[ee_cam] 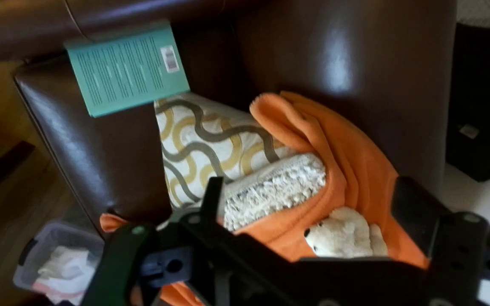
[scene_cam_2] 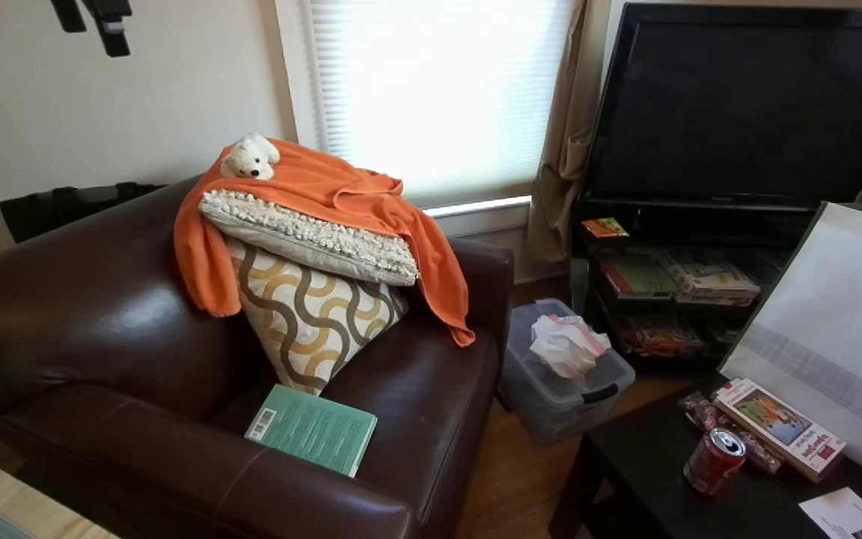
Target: Put the white bear on the green book
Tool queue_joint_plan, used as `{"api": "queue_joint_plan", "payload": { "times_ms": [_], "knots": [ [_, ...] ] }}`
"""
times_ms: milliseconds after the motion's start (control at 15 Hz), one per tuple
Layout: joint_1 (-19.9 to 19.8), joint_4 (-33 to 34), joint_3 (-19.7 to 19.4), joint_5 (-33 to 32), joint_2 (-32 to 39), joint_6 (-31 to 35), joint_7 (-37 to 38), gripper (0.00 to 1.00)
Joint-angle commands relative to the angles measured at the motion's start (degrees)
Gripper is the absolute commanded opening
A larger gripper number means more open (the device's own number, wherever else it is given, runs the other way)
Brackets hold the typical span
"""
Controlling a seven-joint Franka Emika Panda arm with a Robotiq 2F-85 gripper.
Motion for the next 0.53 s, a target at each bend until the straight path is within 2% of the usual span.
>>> {"api": "queue_joint_plan", "payload": {
  "times_ms": [0, 133, 467],
  "knots": [
    [0.66, 7.35, -0.24, -0.16, 11.14, 7.74, -6.2, 1.0],
    [0.84, 13.16, 0.03, -0.88, 18.53, 10.3, -8.26, 1.0],
    [0.75, 29.8, 0.08, -6.7, 36.59, 5.73, -7.76, 1.0]
  ]
}}
